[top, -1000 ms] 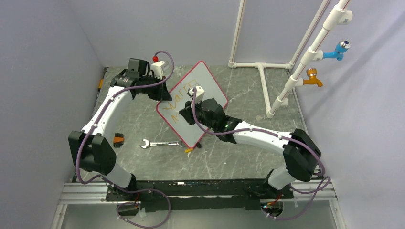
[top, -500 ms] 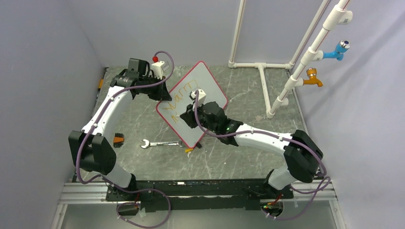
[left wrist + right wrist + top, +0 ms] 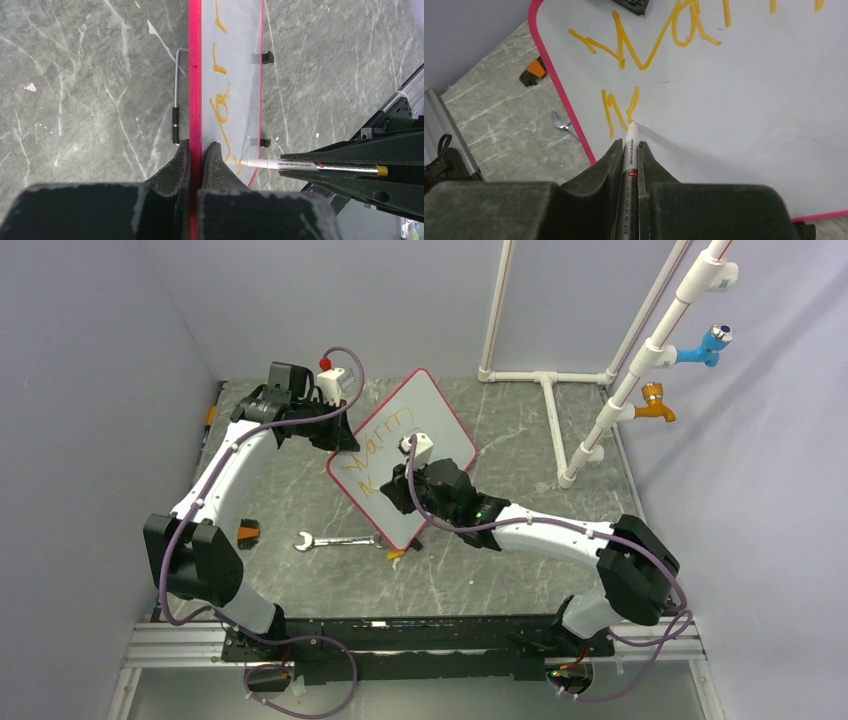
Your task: Write a sentence on the whiteboard
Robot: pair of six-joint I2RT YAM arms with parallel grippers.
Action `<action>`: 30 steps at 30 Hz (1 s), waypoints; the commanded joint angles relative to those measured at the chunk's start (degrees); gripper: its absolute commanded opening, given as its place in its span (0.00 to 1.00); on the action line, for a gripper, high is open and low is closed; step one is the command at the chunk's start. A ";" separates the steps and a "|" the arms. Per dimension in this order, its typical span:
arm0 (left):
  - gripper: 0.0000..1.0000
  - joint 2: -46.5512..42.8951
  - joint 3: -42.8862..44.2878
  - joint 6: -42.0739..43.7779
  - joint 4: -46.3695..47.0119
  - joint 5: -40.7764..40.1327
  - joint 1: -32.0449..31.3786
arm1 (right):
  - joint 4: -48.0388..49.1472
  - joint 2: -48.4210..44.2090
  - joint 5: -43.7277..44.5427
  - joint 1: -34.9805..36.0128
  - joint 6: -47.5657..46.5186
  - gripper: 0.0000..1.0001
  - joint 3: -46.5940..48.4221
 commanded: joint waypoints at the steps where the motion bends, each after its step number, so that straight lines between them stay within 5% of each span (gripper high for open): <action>1: 0.00 1.70 -0.65 8.00 -1.88 -14.57 0.23 | -2.33 -1.31 4.30 0.19 -1.42 0.00 -0.18; 19: 0.00 1.63 -0.68 8.05 -1.79 -14.14 0.23 | -2.45 -6.48 5.47 -0.35 -3.80 0.00 2.65; 30: 0.00 1.58 -0.62 8.02 -1.76 -13.78 0.14 | -0.32 -2.91 -1.47 -3.94 -2.15 0.00 4.49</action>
